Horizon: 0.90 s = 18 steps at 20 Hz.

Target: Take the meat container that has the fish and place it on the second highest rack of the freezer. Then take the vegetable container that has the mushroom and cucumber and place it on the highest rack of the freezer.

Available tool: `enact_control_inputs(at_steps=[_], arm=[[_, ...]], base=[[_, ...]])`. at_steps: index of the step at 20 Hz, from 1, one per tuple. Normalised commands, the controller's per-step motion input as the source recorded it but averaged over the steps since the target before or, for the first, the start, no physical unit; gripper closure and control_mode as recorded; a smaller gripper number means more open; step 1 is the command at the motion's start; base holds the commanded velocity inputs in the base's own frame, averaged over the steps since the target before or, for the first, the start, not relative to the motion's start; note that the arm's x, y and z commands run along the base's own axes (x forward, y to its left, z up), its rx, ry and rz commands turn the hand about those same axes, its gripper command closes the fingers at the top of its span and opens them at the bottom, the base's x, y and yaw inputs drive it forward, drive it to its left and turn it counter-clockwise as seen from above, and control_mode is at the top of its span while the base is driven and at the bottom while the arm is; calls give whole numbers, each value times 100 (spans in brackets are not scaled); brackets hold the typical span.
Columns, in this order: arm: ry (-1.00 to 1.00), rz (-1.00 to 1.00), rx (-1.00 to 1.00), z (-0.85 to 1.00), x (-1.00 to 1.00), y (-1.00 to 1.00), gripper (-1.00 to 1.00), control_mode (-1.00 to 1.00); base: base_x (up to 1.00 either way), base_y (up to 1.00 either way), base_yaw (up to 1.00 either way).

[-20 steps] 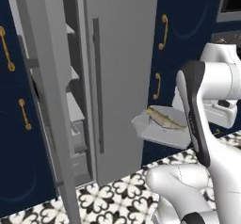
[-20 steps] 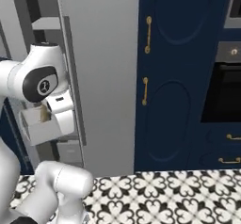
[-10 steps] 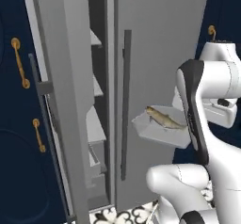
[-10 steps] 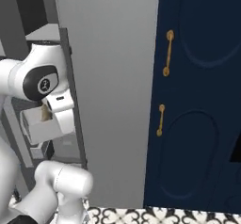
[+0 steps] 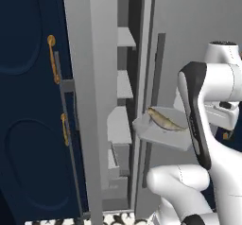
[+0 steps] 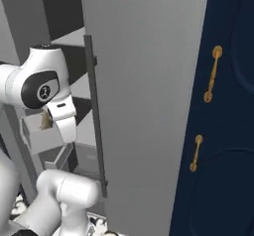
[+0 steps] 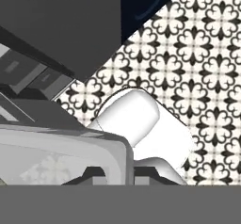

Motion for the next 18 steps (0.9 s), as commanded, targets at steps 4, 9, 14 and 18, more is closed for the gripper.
enact_control_inputs(at_steps=[4, 9, 14, 18], arm=[[0, 0, 0, 0, 0, 0, 100, 100], [0, 0, 0, 0, 0, 0, 100, 100], [-14, -6, 25, 0, -13, -2, 100, -100], [-15, -37, 8, -19, -8, -3, 100, -100]], base=[[88, -27, 28], [24, -9, 29], [0, 0, 0], [0, 0, 0]])
